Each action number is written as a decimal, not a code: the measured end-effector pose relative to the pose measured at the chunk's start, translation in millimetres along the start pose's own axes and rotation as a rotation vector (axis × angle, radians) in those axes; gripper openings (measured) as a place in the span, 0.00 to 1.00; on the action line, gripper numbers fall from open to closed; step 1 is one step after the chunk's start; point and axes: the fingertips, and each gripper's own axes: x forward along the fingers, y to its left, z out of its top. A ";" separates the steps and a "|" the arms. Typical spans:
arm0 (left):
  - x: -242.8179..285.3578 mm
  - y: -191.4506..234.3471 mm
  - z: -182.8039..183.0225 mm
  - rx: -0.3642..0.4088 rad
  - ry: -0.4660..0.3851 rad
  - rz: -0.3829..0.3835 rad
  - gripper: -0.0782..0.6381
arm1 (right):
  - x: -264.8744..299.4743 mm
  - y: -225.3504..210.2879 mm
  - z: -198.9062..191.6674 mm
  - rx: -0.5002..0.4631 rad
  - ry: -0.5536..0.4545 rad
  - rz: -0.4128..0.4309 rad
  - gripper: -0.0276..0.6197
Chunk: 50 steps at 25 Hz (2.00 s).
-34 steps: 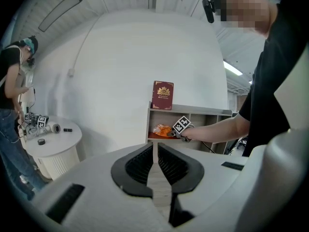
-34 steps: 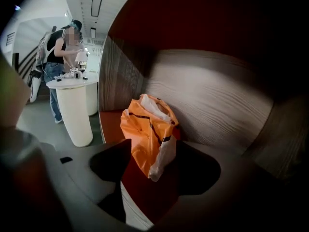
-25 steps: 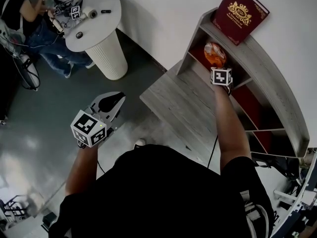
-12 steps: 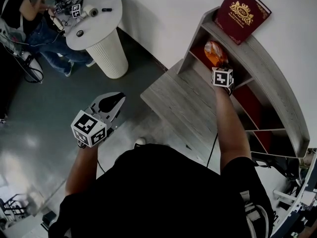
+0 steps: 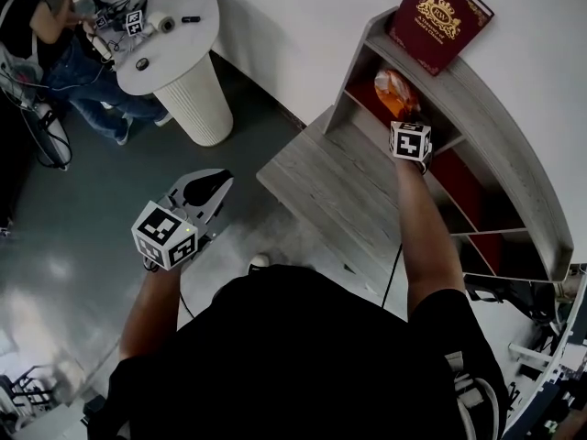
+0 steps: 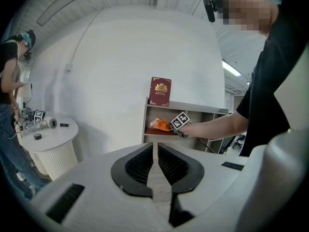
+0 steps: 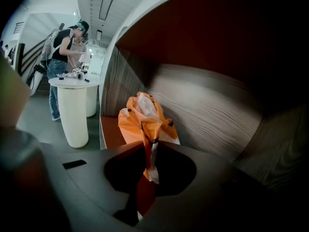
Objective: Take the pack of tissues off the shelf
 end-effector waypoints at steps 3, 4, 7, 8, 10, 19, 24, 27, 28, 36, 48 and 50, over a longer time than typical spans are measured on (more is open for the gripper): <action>2.0 -5.0 -3.2 0.000 0.013 -0.019 0.17 | -4.5 -0.2 -2.1 0.011 -0.002 -0.001 0.08; 2.1 -6.1 -4.2 -0.001 0.017 -0.024 0.17 | -6.0 0.0 -2.2 0.013 -0.004 -0.001 0.08; 2.1 -8.5 -6.0 0.001 0.025 -0.036 0.17 | -11.1 0.1 -2.6 0.022 -0.010 -0.002 0.08; 1.6 -9.2 -6.5 0.002 0.024 -0.039 0.17 | -13.3 0.8 -2.5 0.025 -0.013 -0.001 0.08; -0.5 -9.8 -7.6 0.004 0.021 -0.043 0.17 | -19.6 3.6 -1.6 0.031 -0.017 0.001 0.08; -4.3 -14.1 -3.8 0.009 -0.010 -0.079 0.17 | -54.0 12.2 2.6 0.033 -0.043 0.006 0.08; -1.8 -18.7 -2.2 0.015 -0.022 -0.115 0.17 | -83.7 22.2 7.2 0.055 -0.065 0.045 0.08; 3.2 -23.9 -0.5 0.015 -0.024 -0.146 0.17 | -106.0 29.3 11.8 0.078 -0.091 0.072 0.08; 5.3 -26.0 0.5 0.018 -0.025 -0.157 0.17 | -114.1 30.7 12.9 0.078 -0.097 0.074 0.08; 23.0 -42.6 10.1 0.042 -0.033 -0.253 0.17 | -180.5 28.8 8.6 0.112 -0.130 0.062 0.08; 63.4 -86.2 22.6 0.088 -0.029 -0.430 0.17 | -284.2 13.5 -19.8 0.165 -0.167 0.022 0.08; 70.4 -94.0 23.7 0.095 -0.028 -0.458 0.17 | -298.6 7.6 -27.6 0.167 -0.164 0.002 0.08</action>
